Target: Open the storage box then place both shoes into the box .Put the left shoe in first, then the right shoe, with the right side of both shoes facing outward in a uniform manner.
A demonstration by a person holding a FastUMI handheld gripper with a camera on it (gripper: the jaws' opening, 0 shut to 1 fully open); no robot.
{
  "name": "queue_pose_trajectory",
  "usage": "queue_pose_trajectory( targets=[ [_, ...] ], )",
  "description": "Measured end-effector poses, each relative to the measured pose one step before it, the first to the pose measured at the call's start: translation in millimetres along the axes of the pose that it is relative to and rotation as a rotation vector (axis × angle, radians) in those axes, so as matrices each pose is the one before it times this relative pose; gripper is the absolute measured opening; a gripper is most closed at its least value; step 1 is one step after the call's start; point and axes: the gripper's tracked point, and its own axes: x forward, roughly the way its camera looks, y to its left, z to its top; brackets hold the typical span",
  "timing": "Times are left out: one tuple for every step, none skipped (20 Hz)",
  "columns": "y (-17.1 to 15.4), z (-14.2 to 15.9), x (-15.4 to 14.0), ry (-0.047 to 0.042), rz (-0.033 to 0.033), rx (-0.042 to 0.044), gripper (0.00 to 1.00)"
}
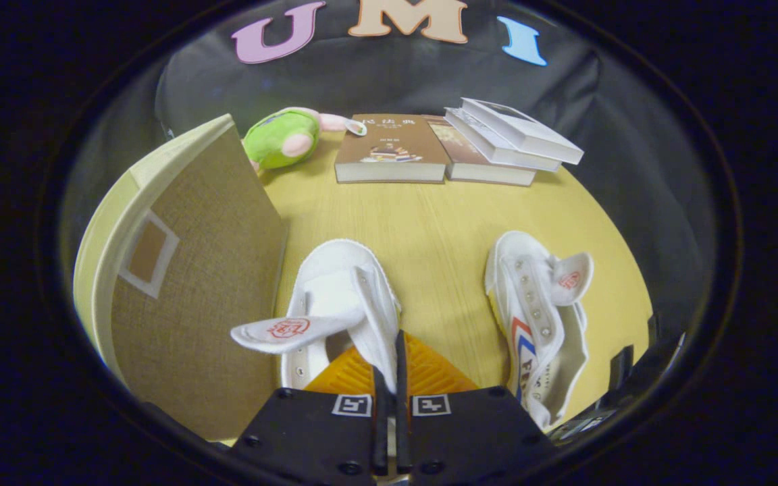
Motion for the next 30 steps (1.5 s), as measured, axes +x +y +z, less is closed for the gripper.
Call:
queue_pose_trajectory(
  targets=[
    [-3.21,-0.17,-4.77,0.00061,-0.01664,-0.00022,0.08],
    [-3.64,0.76,-6.23,-0.00307,-0.01407,0.00222,0.08],
    [-4.47,2.07,-6.61,-0.00251,-0.01625,0.00584,0.08],
    [-4.71,4.18,-8.53,-0.00946,-0.01679,0.00641,0.08],
    [-4.48,6.02,-9.01,-0.01408,-0.01677,0.00931,0.08],
    [-4.05,7.54,-10.42,-0.01913,-0.01402,0.00764,0.08],
    [-4.02,8.72,-10.86,-0.02097,-0.01219,0.01035,0.08],
    [-2.72,10.53,-12.00,-0.02249,-0.00888,0.00831,0.08],
    [-2.25,10.48,-12.49,-0.02192,-0.00931,0.00609,0.08],
    [-1.45,13.62,-14.23,-0.02671,-0.01295,0.00216,0.08],
    [-1.24,11.98,-11.52,-0.02639,-0.01466,0.00502,0.08],
    [2.00,15.17,-11.97,-0.03355,-0.01381,-0.00213,0.08],
    [4.02,14.12,-11.90,-0.03357,-0.00416,-0.00866,0.08],
    [7.60,13.45,-10.59,-0.02805,0.00639,-0.00415,0.08],
    [10.35,12.04,-6.57,-0.02599,0.02234,0.00457,0.08],
    [13.34,9.75,-4.66,-0.01656,0.02727,0.01174,0.08],
    [15.98,7.26,-3.03,-0.01079,0.03514,0.02776,0.08],
    [21.24,3.60,-1.85,0.00240,0.04807,0.03891,0.08],
    [17.07,0.74,1.16,0.00938,0.04275,0.03506,0.08],
    [19.90,-0.06,2.71,0.01260,0.04863,0.03555,0.08],
    [16.55,-0.34,3.95,0.01325,0.04290,0.02467,0.08],
    [13.78,7.15,4.28,0.00644,0.02623,0.01931,0.08],
    [8.29,-2.19,5.89,0.00532,0.01217,0.01480,0.08],
    [7.00,-4.33,7.52,0.01461,-0.00046,0.01157,0.08],
    [4.76,-8.83,8.24,0.02365,-0.00536,0.00668,0.08],
    [5.55,-10.70,8.56,0.03541,-0.00601,-0.00061,0.08],
    [2.91,-12.42,8.30,0.04111,-0.00811,-0.00669,0.08],
    [1.34,-10.28,8.94,0.03621,-0.01125,-0.01162,0.08],
    [0.21,-10.72,8.12,0.03201,-0.01409,-0.01531,0.08],
    [0.83,-9.93,7.92,0.03287,-0.01626,-0.01379,0.08]
  ],
)
